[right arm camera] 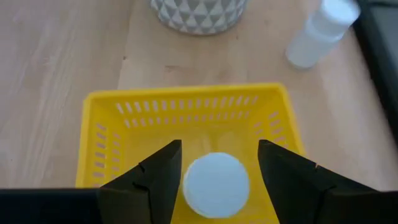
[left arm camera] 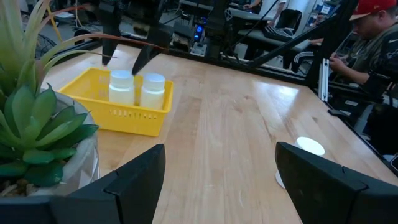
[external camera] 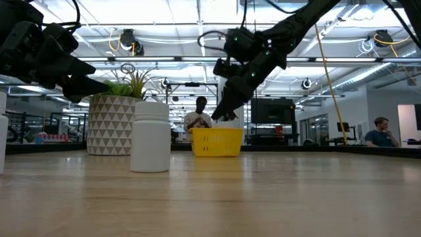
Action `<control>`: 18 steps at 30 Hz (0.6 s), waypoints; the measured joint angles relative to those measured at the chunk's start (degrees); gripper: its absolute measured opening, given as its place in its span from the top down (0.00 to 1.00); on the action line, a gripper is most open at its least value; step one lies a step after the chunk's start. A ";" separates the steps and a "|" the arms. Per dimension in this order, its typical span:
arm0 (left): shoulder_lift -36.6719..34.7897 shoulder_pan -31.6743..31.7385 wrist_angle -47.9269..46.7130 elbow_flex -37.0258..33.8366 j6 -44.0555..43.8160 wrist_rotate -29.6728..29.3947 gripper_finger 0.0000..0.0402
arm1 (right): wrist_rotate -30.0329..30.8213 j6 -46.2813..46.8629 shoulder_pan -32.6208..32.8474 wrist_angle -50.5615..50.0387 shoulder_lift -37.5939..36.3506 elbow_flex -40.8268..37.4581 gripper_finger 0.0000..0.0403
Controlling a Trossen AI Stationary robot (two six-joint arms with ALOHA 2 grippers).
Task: Pick and place pill bottles into a basket
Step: Put the white pill bottle into the yellow bin
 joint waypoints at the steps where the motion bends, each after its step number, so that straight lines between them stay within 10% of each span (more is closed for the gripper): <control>1: -0.02 0.01 0.00 0.00 0.00 -0.02 0.23 | 1.16 -0.61 0.51 0.31 -0.84 0.00 0.49; 18: 0.00 0.01 -0.02 0.00 0.00 0.02 0.23 | 13.77 15.08 30.91 1.00 -8.50 0.04 0.50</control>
